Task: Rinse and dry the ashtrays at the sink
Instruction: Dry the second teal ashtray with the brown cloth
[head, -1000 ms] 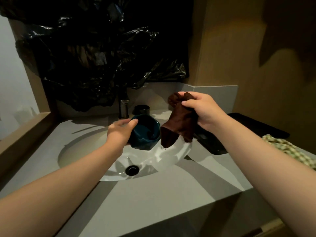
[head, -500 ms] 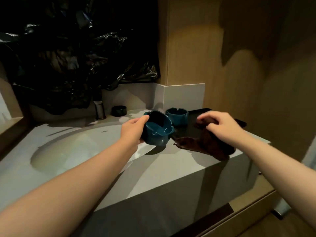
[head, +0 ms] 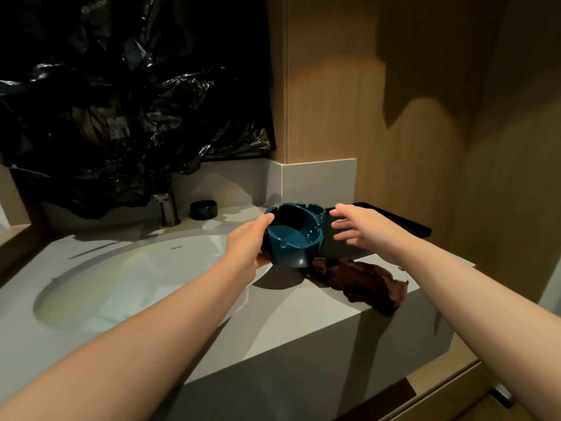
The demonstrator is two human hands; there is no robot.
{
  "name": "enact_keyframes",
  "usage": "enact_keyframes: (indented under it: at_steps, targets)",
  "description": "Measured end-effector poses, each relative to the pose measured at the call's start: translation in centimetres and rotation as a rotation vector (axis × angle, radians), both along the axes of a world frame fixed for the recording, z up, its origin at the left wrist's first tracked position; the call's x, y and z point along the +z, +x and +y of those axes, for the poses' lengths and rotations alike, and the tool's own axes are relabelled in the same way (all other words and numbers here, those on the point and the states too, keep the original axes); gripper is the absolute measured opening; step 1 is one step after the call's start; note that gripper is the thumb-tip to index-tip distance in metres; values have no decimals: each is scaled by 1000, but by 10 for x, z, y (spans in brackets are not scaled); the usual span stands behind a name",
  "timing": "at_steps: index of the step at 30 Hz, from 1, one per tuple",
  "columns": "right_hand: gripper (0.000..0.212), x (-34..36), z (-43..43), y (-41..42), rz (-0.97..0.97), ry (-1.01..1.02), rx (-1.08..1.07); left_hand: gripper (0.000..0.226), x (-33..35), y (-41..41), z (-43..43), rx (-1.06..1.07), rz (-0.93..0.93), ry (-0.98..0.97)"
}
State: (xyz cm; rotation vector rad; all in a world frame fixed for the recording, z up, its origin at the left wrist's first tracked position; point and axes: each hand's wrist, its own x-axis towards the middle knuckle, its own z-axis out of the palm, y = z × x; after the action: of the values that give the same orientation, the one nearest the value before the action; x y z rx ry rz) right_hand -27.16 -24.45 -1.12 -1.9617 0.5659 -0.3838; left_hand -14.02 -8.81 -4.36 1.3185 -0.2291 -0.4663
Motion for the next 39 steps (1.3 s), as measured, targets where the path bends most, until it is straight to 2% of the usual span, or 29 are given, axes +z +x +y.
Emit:
enact_keyframes:
  at_steps: [2, 4, 9, 13, 15, 19, 25, 28, 31, 39]
  targets:
    - [43, 7, -5, 8, 45, 239, 70, 22, 4, -3, -7, -43, 32, -32]
    - [37, 12, -9, 12, 36, 379, 107, 26, 9, -4, -15, -92, 67, -73]
    - [16, 22, -23, 20, -33, 408, 4, 34, 15, 5, -36, -165, 110, -40]
    - [21, 25, -35, 24, -59, 620, -116, 40, 28, 16, -50, -346, 71, -39]
    - [26, 27, -46, 26, -95, 686, -168, 40, 30, 27, -56, -298, -38, 17]
    - [30, 27, -74, 30, -193, 715, -314, 35, -2, 63, -63, -2, -563, 380]
    - [46, 7, -115, 55, -315, 582, -650, 48, -50, 75, -66, 47, -902, 809]
    - [46, -6, -115, 67, -270, 588, -728, 49, -58, 75, -69, 16, -973, 822]
    - [55, -16, -114, 79, -221, 587, -768, 48, -60, 75, -69, 6, -993, 829]
    - [49, -18, -122, 100, -142, 552, -769, 48, -59, 76, -66, -40, -994, 807]
